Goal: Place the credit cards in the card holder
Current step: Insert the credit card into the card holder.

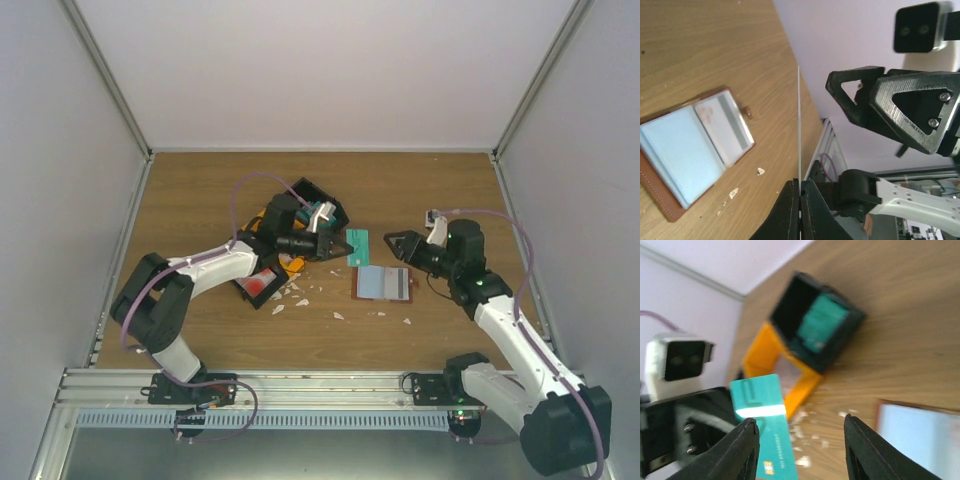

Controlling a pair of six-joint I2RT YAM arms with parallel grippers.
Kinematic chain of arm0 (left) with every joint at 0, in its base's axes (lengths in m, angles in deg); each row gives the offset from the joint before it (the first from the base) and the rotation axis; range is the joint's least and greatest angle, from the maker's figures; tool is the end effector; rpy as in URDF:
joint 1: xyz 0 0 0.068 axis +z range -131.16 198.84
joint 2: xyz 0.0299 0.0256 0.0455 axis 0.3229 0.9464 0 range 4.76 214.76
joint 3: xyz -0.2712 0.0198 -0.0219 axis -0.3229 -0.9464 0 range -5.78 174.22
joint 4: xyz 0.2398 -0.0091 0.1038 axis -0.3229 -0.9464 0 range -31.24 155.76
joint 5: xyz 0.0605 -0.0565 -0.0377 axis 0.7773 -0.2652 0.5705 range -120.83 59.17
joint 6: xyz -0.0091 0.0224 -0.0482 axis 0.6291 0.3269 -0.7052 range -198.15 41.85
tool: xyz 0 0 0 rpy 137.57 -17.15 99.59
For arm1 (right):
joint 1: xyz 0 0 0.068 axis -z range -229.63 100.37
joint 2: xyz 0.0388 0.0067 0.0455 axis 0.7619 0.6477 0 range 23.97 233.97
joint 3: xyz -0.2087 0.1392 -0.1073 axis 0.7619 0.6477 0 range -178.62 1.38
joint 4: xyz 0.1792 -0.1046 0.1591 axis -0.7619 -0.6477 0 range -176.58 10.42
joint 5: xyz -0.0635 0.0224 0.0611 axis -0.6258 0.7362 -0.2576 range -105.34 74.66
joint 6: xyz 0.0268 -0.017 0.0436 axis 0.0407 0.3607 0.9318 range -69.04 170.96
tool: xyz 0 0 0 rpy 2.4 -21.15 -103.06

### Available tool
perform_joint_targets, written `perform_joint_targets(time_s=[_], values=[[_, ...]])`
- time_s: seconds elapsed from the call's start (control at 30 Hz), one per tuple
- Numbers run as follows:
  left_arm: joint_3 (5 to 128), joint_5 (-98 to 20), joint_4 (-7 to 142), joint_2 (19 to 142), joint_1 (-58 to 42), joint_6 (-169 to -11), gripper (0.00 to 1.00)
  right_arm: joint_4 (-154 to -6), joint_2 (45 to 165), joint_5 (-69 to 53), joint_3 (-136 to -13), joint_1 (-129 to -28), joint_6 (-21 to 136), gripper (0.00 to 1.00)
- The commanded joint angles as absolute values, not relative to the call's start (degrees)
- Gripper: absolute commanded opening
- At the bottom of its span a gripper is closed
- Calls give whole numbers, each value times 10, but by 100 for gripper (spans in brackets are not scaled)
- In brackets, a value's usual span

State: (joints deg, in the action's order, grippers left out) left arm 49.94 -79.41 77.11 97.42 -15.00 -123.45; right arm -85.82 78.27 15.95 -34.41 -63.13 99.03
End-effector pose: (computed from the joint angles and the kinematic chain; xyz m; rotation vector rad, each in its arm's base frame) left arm 0.2776 -0.2183 0.2357 0.4049 2.2640 -1.6575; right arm 0.2020 0.0675 0.2632 0.2672 2.1387 1.2056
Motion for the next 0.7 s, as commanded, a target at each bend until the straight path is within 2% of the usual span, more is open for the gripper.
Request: perform_joint_targets(time_s=[0.0,0.37,0.67], values=[[507,-744,764,1023,-191,-1190,0,-1066,770,-55,-345,-637,912,50],[550,-716,792,1154,-246,-1237,0,-1162,845,-266,-319,-735,1022,56],[566,-721,812,1201,-252,-1251,0,-1085,899,-222,-285,-730,997,56]])
